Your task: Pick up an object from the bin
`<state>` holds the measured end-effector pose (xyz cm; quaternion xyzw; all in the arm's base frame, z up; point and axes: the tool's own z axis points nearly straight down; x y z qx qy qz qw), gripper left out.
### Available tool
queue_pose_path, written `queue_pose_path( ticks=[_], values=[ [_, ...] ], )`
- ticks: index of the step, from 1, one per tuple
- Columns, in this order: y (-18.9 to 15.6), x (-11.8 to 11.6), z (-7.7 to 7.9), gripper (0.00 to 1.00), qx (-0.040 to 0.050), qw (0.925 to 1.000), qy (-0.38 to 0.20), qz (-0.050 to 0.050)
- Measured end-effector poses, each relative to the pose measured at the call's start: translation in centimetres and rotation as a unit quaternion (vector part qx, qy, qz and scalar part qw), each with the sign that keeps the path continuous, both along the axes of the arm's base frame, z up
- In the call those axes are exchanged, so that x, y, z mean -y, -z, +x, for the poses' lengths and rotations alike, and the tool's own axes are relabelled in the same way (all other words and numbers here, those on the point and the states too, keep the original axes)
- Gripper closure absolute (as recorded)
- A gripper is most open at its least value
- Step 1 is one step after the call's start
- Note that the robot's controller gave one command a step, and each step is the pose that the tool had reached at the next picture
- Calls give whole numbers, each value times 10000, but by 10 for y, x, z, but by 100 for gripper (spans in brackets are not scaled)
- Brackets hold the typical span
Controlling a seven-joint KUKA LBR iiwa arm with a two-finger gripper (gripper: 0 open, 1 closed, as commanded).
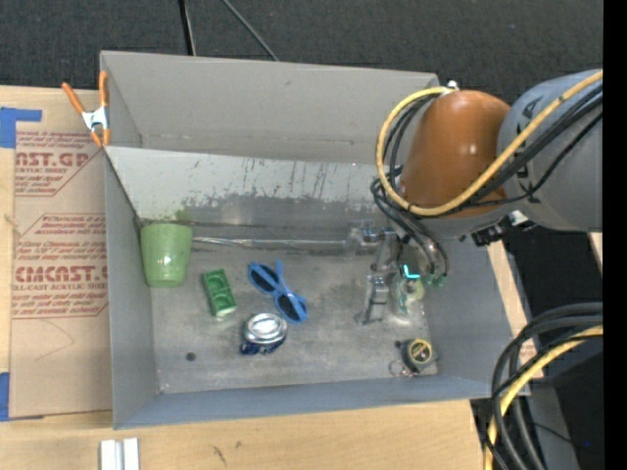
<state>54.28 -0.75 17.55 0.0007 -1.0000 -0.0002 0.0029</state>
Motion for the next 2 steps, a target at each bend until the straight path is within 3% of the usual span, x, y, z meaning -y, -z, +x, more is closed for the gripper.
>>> queue_pose_path(
  ticks=[1,2],
  values=[
    [110,-42,25,0,12,9986,-521,7],
    [106,-41,27,100,39,9987,-509,3]
  ],
)
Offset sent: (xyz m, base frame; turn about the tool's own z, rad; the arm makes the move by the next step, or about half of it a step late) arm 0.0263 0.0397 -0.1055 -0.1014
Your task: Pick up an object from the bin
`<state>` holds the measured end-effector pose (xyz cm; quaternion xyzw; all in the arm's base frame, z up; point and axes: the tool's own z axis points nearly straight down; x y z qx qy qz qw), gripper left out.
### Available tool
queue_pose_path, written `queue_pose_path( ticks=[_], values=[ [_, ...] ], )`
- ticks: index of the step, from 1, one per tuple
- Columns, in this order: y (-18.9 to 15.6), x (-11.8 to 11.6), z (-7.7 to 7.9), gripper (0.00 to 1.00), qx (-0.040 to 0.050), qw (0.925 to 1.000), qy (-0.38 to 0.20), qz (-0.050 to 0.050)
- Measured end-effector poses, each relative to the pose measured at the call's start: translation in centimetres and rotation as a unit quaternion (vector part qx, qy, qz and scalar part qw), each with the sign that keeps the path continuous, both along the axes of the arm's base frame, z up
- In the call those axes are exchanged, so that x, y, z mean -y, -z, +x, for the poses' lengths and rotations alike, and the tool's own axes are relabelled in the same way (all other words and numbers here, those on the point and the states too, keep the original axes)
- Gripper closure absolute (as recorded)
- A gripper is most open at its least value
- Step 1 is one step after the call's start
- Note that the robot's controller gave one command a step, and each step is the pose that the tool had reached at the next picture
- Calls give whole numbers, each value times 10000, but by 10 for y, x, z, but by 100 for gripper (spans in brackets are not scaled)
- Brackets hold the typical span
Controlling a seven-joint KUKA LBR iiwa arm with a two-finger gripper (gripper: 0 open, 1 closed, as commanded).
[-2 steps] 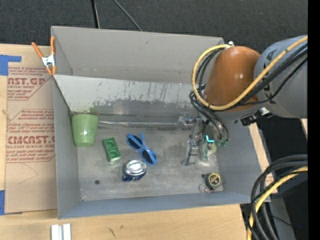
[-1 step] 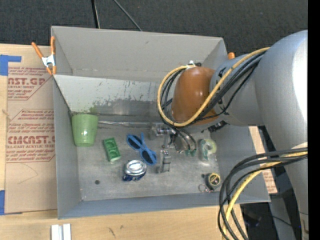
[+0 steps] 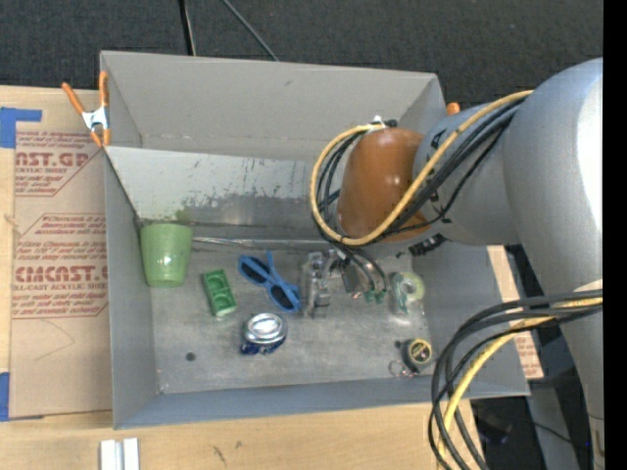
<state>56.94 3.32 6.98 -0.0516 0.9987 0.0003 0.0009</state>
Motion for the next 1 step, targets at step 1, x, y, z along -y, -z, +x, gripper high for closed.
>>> queue_pose_path(
  ticks=[1],
  values=[
    [0,30,26,100,13,10000,-8,-6]
  ],
)
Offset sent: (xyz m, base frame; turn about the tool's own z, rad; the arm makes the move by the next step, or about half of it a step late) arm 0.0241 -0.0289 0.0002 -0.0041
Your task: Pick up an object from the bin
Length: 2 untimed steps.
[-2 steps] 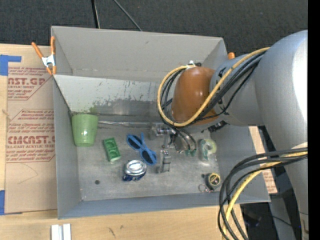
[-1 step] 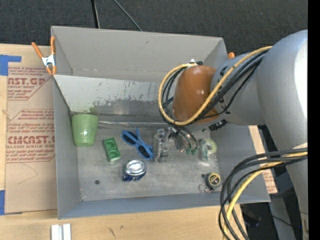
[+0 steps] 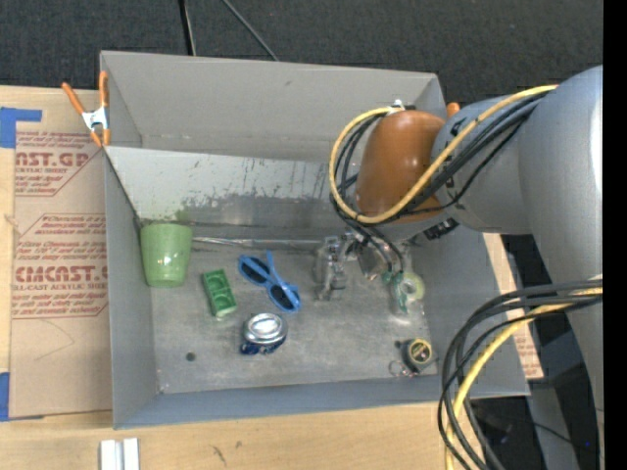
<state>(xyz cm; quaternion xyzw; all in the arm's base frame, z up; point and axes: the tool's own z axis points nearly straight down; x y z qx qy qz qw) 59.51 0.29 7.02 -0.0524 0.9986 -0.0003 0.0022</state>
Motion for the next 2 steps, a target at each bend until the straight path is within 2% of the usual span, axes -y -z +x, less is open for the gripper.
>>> queue_pose_path(
  ticks=[1,2],
  values=[
    [0,-2,-1,0,-11,10000,-11,3],
    [1,-44,-25,0,-23,9988,-490,11]
  ],
)
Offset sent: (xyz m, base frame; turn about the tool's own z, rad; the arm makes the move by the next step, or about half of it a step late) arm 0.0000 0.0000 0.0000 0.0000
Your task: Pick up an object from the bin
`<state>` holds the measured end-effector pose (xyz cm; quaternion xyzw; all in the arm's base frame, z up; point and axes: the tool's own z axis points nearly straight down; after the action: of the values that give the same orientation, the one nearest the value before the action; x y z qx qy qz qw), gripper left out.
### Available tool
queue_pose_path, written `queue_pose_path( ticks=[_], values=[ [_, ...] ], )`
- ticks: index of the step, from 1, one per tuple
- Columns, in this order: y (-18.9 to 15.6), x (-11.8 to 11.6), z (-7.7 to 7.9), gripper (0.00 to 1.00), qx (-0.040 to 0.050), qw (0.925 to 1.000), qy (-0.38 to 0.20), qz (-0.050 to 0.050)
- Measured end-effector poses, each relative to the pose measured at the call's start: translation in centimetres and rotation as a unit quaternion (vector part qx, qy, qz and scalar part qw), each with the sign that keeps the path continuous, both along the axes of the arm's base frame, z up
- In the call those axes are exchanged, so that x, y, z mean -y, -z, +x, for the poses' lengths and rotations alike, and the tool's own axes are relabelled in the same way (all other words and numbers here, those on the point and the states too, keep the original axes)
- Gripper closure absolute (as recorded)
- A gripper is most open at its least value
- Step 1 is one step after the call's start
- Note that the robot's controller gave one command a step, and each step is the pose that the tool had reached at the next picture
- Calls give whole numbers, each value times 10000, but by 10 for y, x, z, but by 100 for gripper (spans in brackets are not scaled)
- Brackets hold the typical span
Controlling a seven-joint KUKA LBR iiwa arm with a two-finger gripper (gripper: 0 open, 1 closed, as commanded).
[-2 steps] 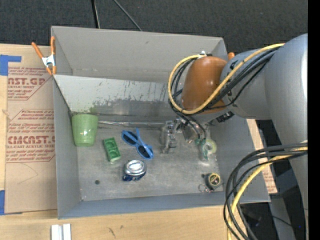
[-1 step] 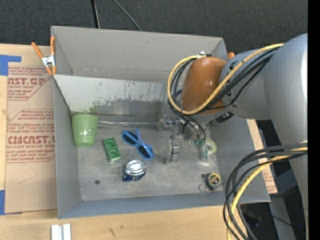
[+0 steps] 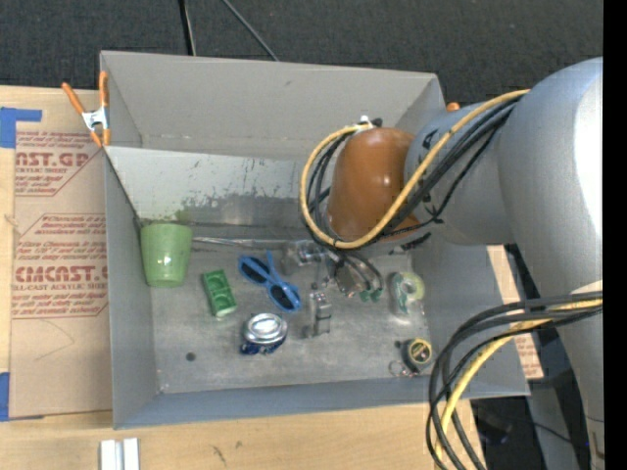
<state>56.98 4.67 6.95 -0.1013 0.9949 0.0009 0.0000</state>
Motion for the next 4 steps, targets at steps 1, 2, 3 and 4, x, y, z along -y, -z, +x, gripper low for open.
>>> queue_pose_path(
  ticks=[1,2,3,4],
  values=[
    [0,2,1,100,9,10000,13,-4],
    [-34,82,-51,100,1,9909,-1347,-16],
    [-34,80,-51,0,3,9908,-1351,-5],
    [-22,155,-77,0,-5,9770,-2130,-13]
  ],
)
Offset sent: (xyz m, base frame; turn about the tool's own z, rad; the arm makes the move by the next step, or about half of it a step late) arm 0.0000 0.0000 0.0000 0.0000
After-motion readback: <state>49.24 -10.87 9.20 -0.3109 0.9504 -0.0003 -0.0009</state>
